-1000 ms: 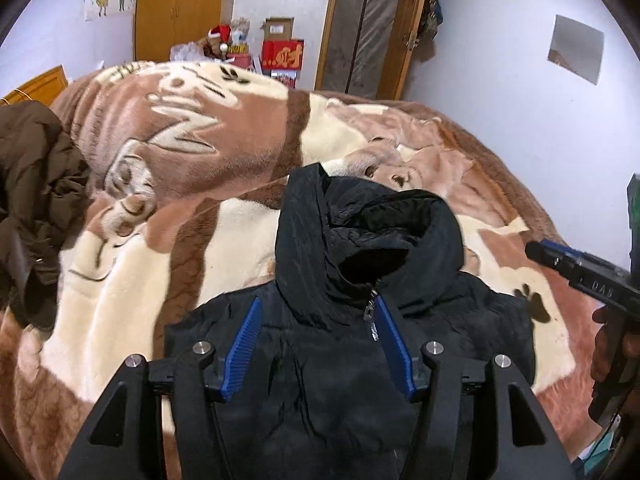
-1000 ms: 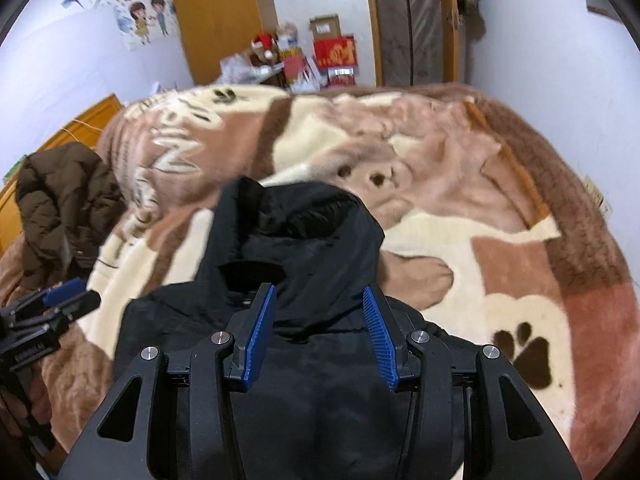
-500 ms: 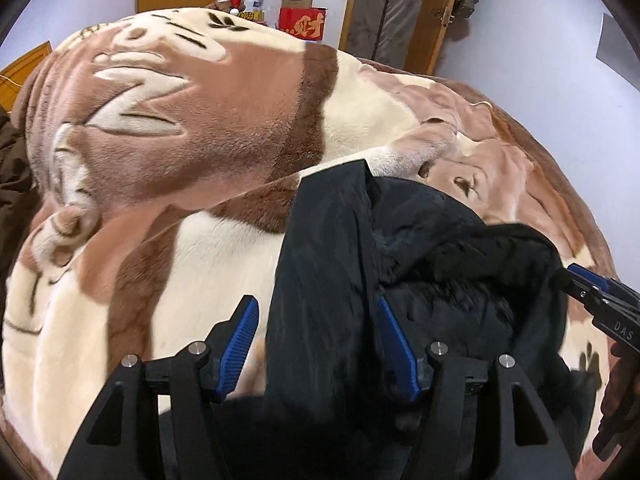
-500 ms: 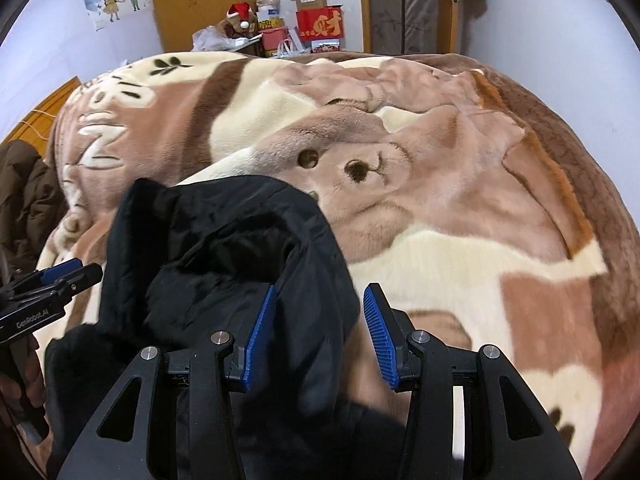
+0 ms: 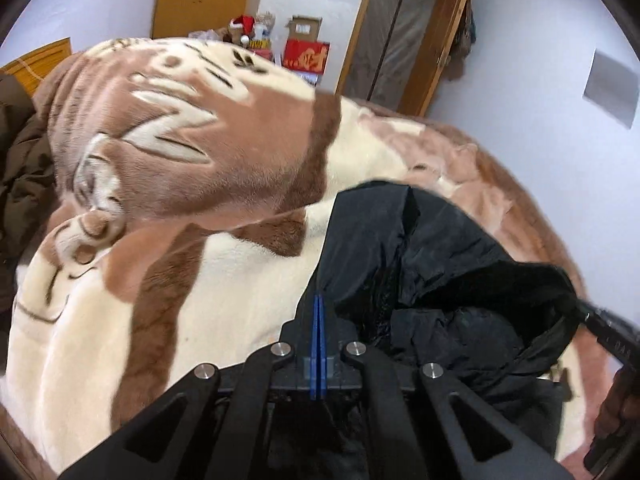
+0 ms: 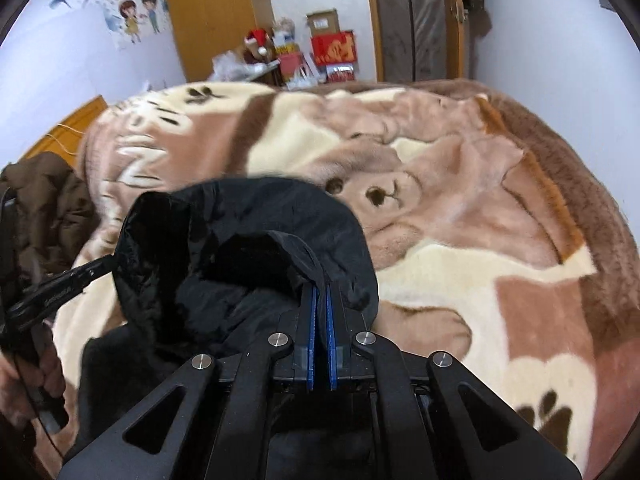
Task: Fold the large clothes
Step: 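Grasp the hem with both tools and fold it up toward the collar, then lower the folded hem onto the jacket and open both tools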
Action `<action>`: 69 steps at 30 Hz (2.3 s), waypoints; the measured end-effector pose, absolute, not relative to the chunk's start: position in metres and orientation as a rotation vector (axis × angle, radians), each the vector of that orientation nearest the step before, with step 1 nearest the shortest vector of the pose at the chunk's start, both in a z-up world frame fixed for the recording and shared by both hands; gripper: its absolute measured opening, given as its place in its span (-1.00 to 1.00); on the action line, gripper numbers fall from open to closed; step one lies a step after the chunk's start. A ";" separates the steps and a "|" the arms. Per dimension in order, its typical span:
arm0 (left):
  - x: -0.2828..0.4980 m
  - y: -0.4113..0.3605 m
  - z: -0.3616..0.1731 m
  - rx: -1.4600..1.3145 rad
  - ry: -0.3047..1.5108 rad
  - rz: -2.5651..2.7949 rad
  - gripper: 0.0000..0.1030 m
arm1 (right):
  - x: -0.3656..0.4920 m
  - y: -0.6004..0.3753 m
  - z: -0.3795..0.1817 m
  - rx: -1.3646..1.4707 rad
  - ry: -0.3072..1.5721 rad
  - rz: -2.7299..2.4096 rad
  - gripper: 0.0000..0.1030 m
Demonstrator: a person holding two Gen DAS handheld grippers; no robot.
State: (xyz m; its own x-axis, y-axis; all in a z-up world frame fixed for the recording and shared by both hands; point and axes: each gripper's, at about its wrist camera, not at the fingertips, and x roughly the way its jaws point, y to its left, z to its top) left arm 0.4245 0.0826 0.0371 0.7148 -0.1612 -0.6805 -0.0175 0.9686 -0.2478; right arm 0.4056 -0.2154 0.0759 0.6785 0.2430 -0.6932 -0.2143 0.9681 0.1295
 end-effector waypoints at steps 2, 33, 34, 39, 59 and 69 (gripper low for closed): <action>0.398 0.087 0.047 -0.261 0.745 -0.089 -1.00 | 0.373 -0.216 0.087 0.048 0.759 0.286 -0.92; 0.209 0.078 0.024 -0.291 0.800 -0.160 -0.92 | 0.241 -0.219 0.027 0.235 0.882 0.361 -0.26; 0.215 0.068 0.022 -0.286 0.804 -0.188 -0.91 | 0.245 -0.211 0.021 0.227 0.890 0.367 -0.26; 0.221 0.029 -0.037 -0.224 0.941 -0.258 -0.90 | 0.248 -0.189 -0.049 0.159 1.078 0.333 -0.26; 0.219 0.014 -0.082 -0.227 1.028 -0.198 -0.89 | 0.243 -0.178 -0.069 0.108 1.112 0.282 -0.31; 0.212 0.042 -0.004 -0.195 0.862 -0.199 -0.68 | 0.238 -0.197 0.021 0.064 0.835 0.281 -0.31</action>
